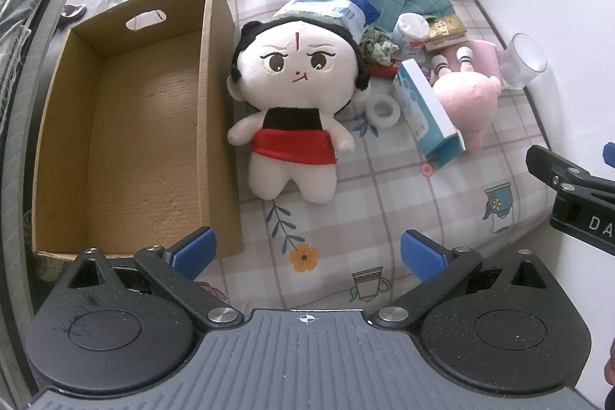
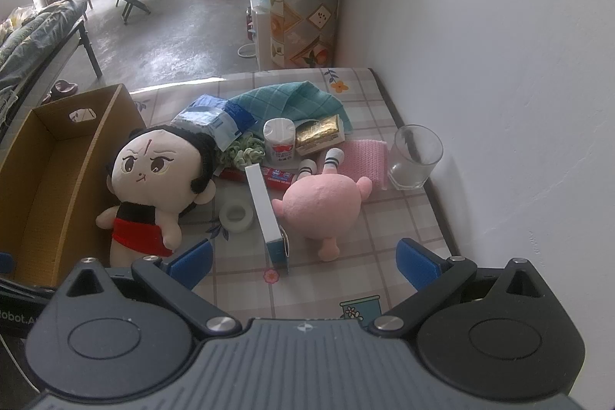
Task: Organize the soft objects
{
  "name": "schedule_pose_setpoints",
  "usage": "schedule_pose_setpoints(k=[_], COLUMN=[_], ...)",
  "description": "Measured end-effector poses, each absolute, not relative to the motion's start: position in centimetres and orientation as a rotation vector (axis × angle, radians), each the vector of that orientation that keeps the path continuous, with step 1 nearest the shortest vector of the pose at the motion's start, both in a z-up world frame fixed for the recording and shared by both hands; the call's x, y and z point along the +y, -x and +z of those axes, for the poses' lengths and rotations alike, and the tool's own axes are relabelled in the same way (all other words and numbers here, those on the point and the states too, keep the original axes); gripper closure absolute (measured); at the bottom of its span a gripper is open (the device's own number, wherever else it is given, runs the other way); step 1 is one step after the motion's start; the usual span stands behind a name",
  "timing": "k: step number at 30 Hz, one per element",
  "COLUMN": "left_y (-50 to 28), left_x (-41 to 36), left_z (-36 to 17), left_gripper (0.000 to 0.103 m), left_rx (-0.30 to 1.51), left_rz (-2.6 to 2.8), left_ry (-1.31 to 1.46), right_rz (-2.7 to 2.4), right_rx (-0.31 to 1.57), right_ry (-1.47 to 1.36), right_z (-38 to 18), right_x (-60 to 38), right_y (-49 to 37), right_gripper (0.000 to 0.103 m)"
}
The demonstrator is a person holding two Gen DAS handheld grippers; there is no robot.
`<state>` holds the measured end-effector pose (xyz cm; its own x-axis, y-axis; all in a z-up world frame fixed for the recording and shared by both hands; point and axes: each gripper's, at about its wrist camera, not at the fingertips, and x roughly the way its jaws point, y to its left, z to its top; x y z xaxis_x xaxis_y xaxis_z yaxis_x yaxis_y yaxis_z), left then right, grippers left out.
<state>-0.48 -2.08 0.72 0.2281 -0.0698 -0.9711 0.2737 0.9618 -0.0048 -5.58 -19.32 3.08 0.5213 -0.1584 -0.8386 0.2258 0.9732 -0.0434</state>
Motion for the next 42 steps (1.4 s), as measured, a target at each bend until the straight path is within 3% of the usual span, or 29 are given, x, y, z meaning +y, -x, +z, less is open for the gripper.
schedule_pose_setpoints(k=[30, 35, 40, 42], left_y=[0.1, -0.1, -0.7, -1.3], left_x=[-0.9, -0.4, -0.3, -0.2], left_z=[-0.3, 0.0, 0.0, -0.2], left_gripper=[0.000, 0.001, 0.003, 0.009], left_rx=[1.350, 1.289, 1.215, 1.212], left_rz=[-0.220, -0.226, -0.272, -0.291], left_ry=[-0.156, -0.140, -0.075, -0.001], right_rz=[-0.231, -0.215, -0.166, -0.122], right_rx=[1.000, 0.976, 0.940, 0.940], right_ry=[-0.091, -0.106, -0.141, -0.142], right_z=[2.6, 2.3, 1.7, 1.0], right_x=[-19.1, -19.7, -21.4, -22.1], right_y=[5.5, 6.1, 6.2, 5.7], right_gripper=[0.000, 0.000, 0.000, 0.000])
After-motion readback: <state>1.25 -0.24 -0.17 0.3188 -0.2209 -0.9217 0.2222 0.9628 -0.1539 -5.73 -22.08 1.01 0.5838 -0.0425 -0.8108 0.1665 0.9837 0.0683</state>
